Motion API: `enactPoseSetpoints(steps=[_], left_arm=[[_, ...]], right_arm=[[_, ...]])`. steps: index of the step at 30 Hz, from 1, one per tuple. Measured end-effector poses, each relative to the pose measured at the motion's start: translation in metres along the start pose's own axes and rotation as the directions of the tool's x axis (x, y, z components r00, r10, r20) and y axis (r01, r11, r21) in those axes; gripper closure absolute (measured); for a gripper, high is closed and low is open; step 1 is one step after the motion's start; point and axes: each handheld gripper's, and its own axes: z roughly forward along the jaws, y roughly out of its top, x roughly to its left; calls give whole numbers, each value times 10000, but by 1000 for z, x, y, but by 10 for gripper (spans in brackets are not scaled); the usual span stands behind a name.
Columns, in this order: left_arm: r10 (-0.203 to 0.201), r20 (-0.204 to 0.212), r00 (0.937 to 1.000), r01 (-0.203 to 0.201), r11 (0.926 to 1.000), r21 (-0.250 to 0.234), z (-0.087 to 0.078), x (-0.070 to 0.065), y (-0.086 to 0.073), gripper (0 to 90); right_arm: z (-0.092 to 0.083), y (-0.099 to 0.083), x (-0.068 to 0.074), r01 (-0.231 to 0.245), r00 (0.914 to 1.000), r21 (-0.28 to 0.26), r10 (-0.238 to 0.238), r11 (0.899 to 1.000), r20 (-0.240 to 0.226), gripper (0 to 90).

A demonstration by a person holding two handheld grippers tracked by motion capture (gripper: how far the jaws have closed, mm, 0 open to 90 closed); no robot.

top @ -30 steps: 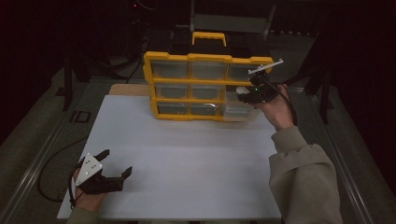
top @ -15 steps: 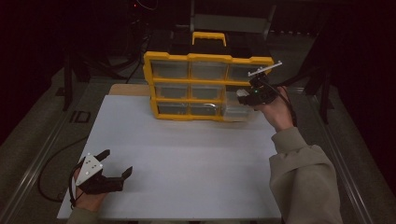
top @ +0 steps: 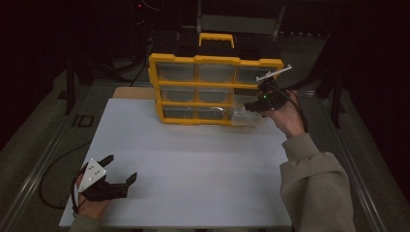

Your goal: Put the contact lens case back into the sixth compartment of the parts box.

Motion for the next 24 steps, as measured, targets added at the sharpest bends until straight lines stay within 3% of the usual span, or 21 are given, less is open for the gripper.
enactPoseSetpoints(steps=[2, 5, 24], left_arm=[[20, 6, 10000, -20, 10000, 13, 0, 0, 0, 3], [27, 6, 10000, -27, 10000, 5, 0, 0, 0, 2], [-4, -33, 10000, 4, 10000, -36, 0, 0, 0, 3]], right_arm=[[-1, 0, 2, -49, 10000, -103, 49, 9999, 40, 201], [-2, 0, 3, -102, 9999, -192, 103, 9998, 54, 135], [-13, -13, 9, -72, 10000, -665, 69, 9978, -48, 100]])
